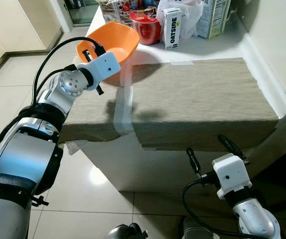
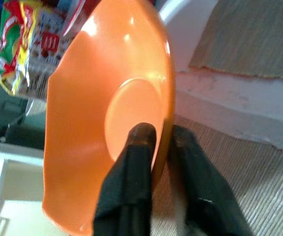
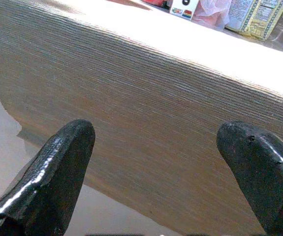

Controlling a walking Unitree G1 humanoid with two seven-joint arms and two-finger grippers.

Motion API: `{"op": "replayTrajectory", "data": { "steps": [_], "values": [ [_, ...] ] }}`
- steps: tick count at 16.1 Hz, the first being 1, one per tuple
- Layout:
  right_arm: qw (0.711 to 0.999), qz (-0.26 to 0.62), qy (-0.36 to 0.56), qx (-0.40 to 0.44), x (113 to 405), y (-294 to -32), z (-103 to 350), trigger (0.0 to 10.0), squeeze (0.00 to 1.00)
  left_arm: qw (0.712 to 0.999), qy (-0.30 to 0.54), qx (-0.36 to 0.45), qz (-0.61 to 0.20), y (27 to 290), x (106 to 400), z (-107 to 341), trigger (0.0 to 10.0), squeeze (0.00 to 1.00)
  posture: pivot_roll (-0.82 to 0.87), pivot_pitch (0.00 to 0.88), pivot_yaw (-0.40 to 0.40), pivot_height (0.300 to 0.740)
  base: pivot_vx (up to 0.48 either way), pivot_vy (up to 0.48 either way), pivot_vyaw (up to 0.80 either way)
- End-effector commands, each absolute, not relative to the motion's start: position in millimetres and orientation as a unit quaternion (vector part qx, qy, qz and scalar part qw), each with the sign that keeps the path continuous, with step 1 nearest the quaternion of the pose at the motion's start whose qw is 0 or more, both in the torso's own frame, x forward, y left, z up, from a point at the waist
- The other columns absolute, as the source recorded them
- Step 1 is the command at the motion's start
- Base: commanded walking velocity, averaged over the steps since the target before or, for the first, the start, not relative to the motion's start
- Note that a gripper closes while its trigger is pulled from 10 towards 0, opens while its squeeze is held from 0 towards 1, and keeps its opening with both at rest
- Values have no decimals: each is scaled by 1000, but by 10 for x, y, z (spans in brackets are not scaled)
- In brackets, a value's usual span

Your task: Setting the table

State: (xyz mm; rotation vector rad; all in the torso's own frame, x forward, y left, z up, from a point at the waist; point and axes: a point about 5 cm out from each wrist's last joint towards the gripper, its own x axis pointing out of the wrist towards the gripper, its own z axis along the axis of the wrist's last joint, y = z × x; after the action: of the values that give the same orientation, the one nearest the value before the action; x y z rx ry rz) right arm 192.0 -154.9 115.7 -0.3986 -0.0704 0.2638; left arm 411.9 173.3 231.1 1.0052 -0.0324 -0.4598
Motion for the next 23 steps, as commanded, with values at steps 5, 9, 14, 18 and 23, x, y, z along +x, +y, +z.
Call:
{"op": "replayTrajectory", "data": {
  "steps": [5, 9, 14, 18, 23],
  "values": [
    [971, 136, -37, -194, 1912, -1509, 1173, 10000, 0, 850, -21, 461, -255, 1781, 4079, 2332, 0, 0, -295, 149, 158, 740, 0, 0, 0],
    [971, 141, -37, -191, 1938, -1481, 1159, 10000, 0, 851, -94, 413, -310, 1597, 4038, 2588, 0, 0, -272, 144, 156, 740, 0, 0, 0],
    [970, 147, -41, -188, 2009, -1454, 1151, 10000, 0, 812, -176, 396, -391, 1335, 3833, 2837, 0, 0, -236, 137, 148, 740, 0, 0, 0],
    [971, 155, -42, -179, 2074, -1409, 1142, 10000, 0, 782, -183, 391, -448, 1234, 3565, 2751, 0, 0, -196, 139, 149, 740, 0, 0, 0],
    [970, 162, -48, -173, 2128, -1357, 1135, 10000, 0, 763, -177, 382, -490, 1124, 3235, 2616, 0, 0, -166, 139, 145, 740, 0, 0, 0]
  ]
}}
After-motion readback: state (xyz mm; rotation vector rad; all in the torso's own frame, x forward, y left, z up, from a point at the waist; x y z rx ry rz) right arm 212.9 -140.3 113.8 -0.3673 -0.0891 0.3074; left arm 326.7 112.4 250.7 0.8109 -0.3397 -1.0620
